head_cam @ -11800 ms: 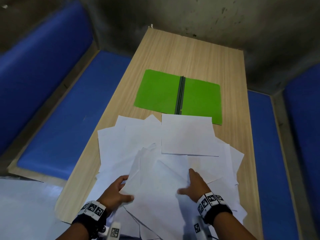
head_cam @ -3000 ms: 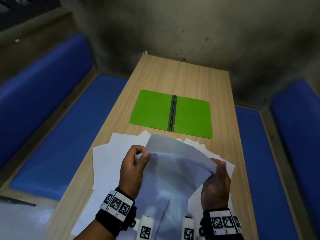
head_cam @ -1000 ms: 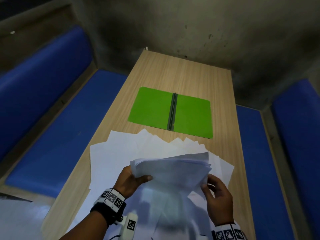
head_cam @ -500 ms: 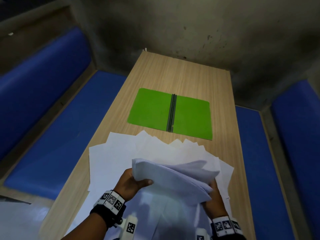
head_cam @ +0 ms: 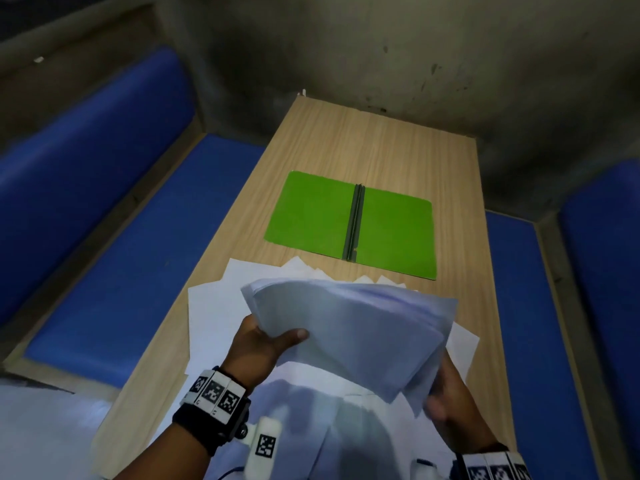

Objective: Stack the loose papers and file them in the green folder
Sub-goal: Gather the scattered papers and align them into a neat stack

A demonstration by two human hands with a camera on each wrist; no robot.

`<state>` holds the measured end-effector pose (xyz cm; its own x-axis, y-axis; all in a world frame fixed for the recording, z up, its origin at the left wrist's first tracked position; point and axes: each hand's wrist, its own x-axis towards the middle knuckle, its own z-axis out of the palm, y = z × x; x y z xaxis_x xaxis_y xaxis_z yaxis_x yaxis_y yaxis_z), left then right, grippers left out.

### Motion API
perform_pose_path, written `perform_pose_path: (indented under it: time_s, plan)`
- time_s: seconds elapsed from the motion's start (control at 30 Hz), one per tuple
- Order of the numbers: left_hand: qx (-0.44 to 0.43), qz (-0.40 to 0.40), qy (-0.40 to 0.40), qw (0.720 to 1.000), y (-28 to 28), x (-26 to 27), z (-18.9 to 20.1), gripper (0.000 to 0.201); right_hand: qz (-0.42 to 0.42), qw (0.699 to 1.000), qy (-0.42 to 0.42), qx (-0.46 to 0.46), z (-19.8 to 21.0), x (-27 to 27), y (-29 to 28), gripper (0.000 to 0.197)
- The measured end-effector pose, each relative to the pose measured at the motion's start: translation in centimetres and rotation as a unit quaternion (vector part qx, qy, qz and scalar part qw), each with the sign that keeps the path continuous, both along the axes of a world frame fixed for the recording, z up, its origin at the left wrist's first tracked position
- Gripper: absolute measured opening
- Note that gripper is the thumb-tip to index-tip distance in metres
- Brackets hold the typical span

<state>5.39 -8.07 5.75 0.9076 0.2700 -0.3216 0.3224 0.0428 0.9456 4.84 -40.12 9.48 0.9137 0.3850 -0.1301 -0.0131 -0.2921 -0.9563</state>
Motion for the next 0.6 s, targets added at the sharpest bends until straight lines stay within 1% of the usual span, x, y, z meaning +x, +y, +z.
perform_pose_path:
  time_s: [0.03, 0.07, 0.1, 0.13, 0.23, 0.27, 0.33, 0.47, 0.6]
  plan:
    - [-0.005, 0.002, -0.005, 1.000, 0.2, -0.1, -0.1, 0.035, 0.038, 0.999, 0.002, -0.021, 0.5, 0.5, 0.9, 0.119]
    - [-0.009, 0.001, -0.005, 1.000, 0.3, -0.3, -0.3, 0.036, 0.034, 0.997, -0.010, -0.074, 0.0, 0.9, 1.8, 0.116]
    - [-0.011, -0.009, -0.003, 1.000, 0.4, -0.4, -0.8, 0.037, 0.016, 0.993, 0.002, -0.115, -0.7, 1.2, 2.4, 0.109]
    - [-0.011, -0.024, 0.004, 1.000, 0.4, -0.6, -1.2, 0.039, -0.019, 0.993, 0.006, -0.114, -1.6, 1.0, 3.0, 0.099]
    - [0.006, -0.093, 0.027, 0.995, 0.0, -1.1, -3.4, 0.039, -0.151, 0.988, 0.012, -0.017, -4.4, 0.4, 5.6, 0.055]
    - [0.012, -0.106, 0.030, 0.994, -0.3, -1.3, -4.0, 0.041, -0.185, 0.982, 0.023, 0.012, -5.3, 0.3, 6.3, 0.047]
    - [0.012, -0.100, 0.042, 0.994, -0.6, -1.6, -5.0, 0.047, -0.214, 0.974, 0.073, 0.032, -6.5, 0.4, 7.1, 0.047]
    - [0.009, -0.090, 0.038, 0.995, -0.1, -1.4, -5.5, 0.048, -0.235, 0.967, 0.097, 0.031, -8.3, 1.2, 7.2, 0.046]
    - [0.037, -0.132, 0.046, 0.989, -0.2, -1.9, -5.9, 0.046, -0.204, 0.971, 0.125, -0.002, -9.7, 0.5, 7.3, 0.047]
